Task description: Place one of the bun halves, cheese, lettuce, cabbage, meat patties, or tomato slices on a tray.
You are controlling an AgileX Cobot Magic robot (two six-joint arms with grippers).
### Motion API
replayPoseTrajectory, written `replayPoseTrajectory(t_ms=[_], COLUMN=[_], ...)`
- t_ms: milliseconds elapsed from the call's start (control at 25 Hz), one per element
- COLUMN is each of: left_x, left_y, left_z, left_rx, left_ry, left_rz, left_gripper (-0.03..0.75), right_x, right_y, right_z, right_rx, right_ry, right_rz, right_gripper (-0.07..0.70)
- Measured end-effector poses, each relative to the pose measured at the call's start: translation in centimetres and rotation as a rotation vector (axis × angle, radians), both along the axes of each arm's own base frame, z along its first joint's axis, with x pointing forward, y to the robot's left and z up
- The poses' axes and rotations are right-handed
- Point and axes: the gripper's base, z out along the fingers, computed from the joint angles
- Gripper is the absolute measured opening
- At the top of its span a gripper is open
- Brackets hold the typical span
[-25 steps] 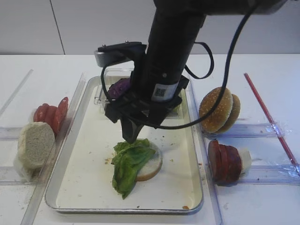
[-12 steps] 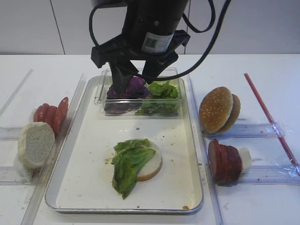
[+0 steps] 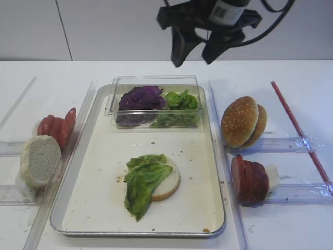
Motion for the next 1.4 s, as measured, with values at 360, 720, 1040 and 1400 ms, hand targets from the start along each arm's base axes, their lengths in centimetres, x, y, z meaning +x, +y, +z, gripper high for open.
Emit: replayPoseTrajectory(t_ms=[360,720,1040,1400], left_x=[0.0,0.0,0.0,0.0], left_y=[0.0,0.0,0.0,0.0], left_z=[0.0,0.0,0.0,0.0], left_rx=[0.0,0.0,0.0,0.0], left_ry=[0.0,0.0,0.0,0.0], left_rz=[0.0,0.0,0.0,0.0], left_gripper=[0.386,0.386,0.386,0.386], right_x=[1.8,1.3,-1.4,-7.2], right_y=[-8.5,-15.1,-19.5,-19.2], right_z=[2.5,2.5,2.0,5.1], right_rx=[-0.02,-0.077,-0.097,-0.05], right_ry=[-0.077,-0.072,-0.038,-0.136], right_rz=[-0.217,-0.369,-0.481,-0.477], right_gripper=[0.48,0.48,0.48,0.48])
